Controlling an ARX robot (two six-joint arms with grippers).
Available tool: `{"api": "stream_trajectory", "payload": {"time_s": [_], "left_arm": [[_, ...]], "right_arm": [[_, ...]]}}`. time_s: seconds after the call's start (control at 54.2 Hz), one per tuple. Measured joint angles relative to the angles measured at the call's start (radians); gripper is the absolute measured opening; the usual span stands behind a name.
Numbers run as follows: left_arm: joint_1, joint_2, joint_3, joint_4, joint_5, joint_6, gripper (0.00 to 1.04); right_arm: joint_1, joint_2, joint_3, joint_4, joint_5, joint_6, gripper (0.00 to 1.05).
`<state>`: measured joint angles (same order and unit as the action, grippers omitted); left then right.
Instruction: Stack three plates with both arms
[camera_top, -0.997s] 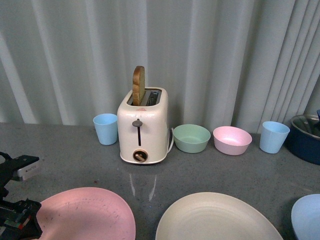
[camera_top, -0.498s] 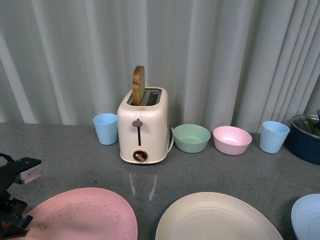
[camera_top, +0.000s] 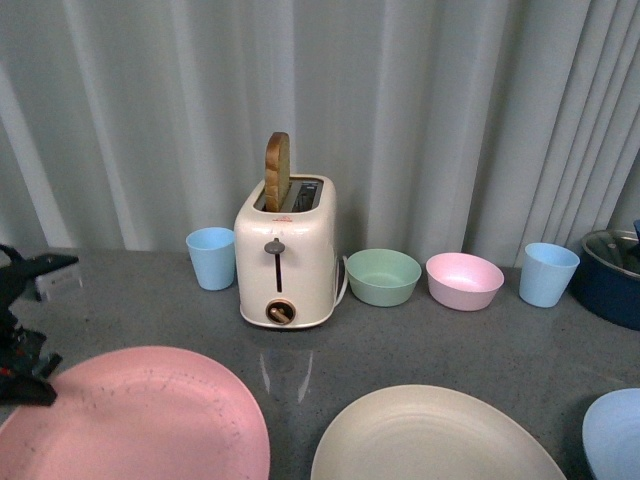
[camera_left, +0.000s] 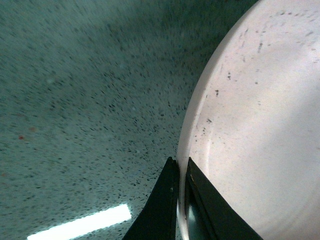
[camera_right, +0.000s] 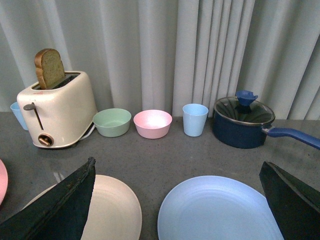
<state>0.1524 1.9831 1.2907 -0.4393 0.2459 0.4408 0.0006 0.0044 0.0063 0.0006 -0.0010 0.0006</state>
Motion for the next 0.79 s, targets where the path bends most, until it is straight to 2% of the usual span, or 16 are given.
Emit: {"api": "stream_trajectory", "payload": {"time_s": [0.222, 0.443, 0.794], "left_arm": [[-0.042, -0.130, 0.085, -0.141, 0.101, -0.040, 0.03], [-0.202, -0.209, 0.113, -0.240, 0.158, -0.127, 0.03], [-0.455, -0.146, 0.119, -0.169, 0.121, -0.262, 0.03]], "right_arm": [[0.000, 0.000, 0.000, 0.000, 0.000, 0.000, 0.97], [0.000, 0.000, 0.000, 0.000, 0.000, 0.000, 0.97], [0.000, 0.000, 0.000, 0.000, 0.000, 0.000, 0.97]]}}
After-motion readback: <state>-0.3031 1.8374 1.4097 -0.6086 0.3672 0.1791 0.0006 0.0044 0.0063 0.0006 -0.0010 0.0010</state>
